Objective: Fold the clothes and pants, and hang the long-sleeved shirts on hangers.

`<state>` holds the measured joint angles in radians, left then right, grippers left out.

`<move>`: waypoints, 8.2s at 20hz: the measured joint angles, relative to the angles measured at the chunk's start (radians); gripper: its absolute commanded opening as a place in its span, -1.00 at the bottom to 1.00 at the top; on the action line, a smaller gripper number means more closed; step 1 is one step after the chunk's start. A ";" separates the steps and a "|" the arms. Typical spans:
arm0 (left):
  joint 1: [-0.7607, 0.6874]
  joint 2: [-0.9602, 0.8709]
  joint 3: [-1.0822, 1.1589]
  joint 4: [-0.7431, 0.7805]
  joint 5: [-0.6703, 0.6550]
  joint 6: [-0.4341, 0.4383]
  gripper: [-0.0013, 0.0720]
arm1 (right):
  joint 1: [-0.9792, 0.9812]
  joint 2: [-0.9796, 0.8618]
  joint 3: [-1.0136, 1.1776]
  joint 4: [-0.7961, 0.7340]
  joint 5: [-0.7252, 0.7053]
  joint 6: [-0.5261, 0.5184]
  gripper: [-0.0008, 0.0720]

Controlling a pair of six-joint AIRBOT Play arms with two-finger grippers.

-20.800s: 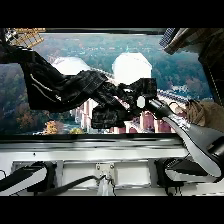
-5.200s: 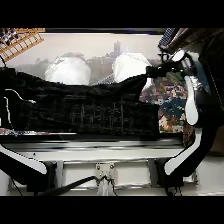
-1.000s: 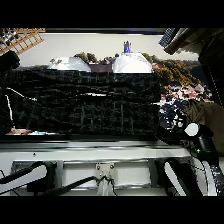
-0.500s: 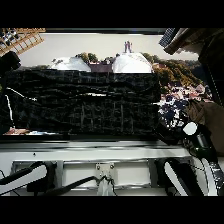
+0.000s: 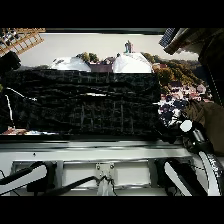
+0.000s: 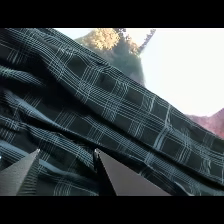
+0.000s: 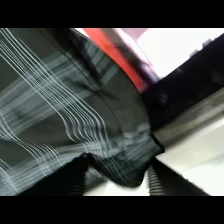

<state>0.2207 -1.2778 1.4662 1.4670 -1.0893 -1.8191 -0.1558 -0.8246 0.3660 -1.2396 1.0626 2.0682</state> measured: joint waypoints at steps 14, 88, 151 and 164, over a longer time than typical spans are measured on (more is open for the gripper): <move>0.293 0.014 -0.310 0.294 -0.055 -0.052 0.23 | 0.000 -0.019 0.011 0.036 -0.161 -0.222 -0.93; 0.247 -0.627 0.215 0.148 0.910 0.011 -0.68 | 0.001 -1.152 1.520 -0.106 -0.227 -0.468 -0.23; 0.303 -0.499 -0.029 -0.480 0.468 0.398 -0.94 | 0.006 -0.773 0.605 0.335 -0.626 -0.326 -0.06; 0.392 -0.446 -0.078 -0.112 0.219 0.362 -0.94 | 0.031 -0.700 0.645 0.114 -0.267 -0.359 -0.94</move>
<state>0.6128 -1.7241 1.3880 1.3548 -0.8700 -1.4570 -0.1253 -1.5242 1.0115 -1.1255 0.7959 1.7096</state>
